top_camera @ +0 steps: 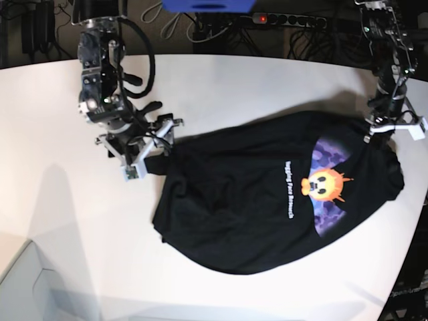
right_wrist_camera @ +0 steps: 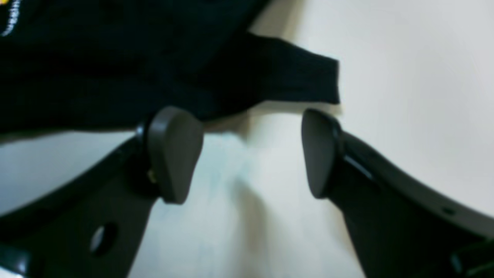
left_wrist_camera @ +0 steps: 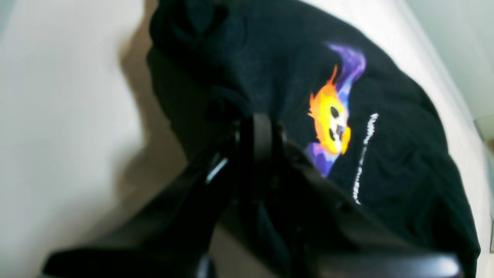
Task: Layout the t-shirt on the table in an organized manner, then fold the t-shirt properly
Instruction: 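Grasp the shirt edges with both grippers, then drag the shirt edge with the right gripper away from the left gripper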
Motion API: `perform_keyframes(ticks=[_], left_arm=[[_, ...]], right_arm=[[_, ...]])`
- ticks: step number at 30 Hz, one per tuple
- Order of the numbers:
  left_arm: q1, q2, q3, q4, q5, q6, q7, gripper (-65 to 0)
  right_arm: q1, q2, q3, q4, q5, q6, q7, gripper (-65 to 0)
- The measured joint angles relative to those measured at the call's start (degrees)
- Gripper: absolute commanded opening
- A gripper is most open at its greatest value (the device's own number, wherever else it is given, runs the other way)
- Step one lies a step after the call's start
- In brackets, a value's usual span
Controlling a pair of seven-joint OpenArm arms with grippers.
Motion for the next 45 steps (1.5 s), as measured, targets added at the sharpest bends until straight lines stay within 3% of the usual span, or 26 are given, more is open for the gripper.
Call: perform_keyframes(ticks=[10,17,22,24,25,28,30,37,45], left_arm=[[0.2,-0.2,0.0,0.0,0.0,0.0,-0.4,-64.4],[0.1,0.3,-2.8,0.0,0.0,0.0,-0.4,-64.4],[0.0,0.1,-2.7,0.0,0.0,0.0,-0.3,-64.4],[0.0,0.2,-2.8,0.0,0.0,0.0,-0.3,-64.4],[0.0,0.2,-2.7,0.0,0.0,0.0,-0.3,-64.4],[0.0,0.2,-2.7,0.0,0.0,0.0,-0.2,-64.4],[0.0,0.2,-2.7,0.0,0.0,0.0,-0.2,-63.2],[0.3,0.0,-2.8,-0.1,0.0,0.0,-0.3,-45.5],[3.2,0.3,-2.8,-0.3,-0.3,-0.2,-0.2,-44.1]], right_arm=[[2.3,-2.8,0.0,-4.7,-1.2,0.0,7.1,-21.1],[2.4,-2.7,-2.4,-5.6,-1.2,0.0,8.0,-21.2],[6.4,-3.0,-4.4,-12.1,-1.0,0.0,7.9,-22.3],[7.9,-2.9,-4.2,-13.9,-1.2,0.0,8.0,-28.5],[8.3,-2.8,-4.2,-14.5,-1.2,0.0,8.1,-35.2],[9.3,-2.8,-4.2,-15.1,-1.2,0.0,7.6,-65.0],[11.1,-2.6,-4.2,-15.0,-1.2,0.0,7.5,-64.7],[20.2,-0.9,-0.6,-17.1,-1.2,-0.1,11.1,-65.0],[32.1,-1.0,0.5,-24.4,-0.9,-0.1,11.3,-65.0]])
